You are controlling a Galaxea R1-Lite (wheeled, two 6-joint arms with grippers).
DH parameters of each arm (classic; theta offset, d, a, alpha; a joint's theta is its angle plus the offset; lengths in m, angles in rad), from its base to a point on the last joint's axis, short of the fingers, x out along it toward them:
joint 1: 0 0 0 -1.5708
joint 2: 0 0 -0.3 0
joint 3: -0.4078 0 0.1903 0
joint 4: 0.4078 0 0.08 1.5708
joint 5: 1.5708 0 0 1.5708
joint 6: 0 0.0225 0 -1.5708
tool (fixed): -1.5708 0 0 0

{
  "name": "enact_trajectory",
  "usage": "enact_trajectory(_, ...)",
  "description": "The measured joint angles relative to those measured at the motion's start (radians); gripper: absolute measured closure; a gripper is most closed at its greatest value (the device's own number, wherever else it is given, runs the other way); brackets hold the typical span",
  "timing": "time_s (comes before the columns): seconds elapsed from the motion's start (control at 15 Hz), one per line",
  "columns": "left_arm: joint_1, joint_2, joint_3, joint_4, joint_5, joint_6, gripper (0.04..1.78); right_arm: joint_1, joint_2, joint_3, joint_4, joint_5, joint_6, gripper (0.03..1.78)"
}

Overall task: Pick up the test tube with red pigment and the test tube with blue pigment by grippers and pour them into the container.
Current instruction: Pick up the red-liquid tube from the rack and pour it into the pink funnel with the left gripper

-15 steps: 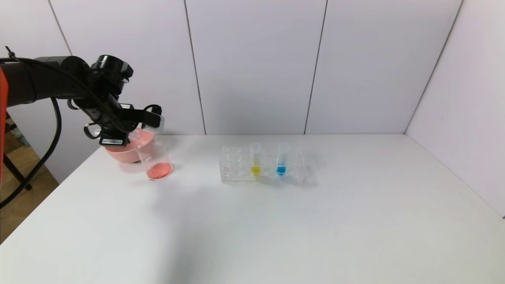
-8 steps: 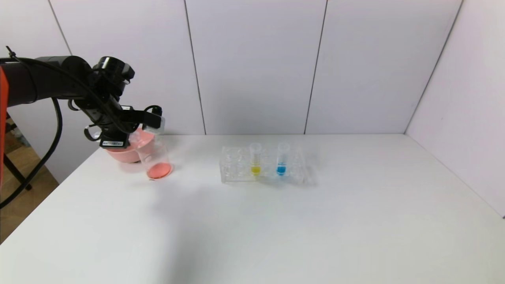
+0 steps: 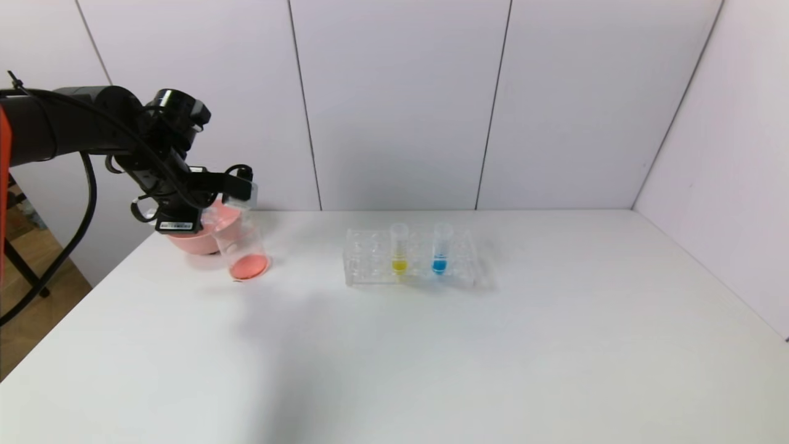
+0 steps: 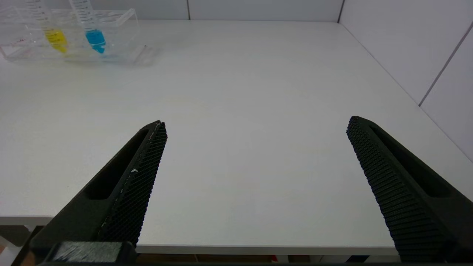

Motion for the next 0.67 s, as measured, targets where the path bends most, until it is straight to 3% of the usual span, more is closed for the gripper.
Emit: enact_trajectory(0.67, -0.010, -0.009, 0.000, 0.021, 0.000, -0.016, 1.38, 0.000, 0.000, 0.000, 0.000, 0.000, 0.000, 0.04)
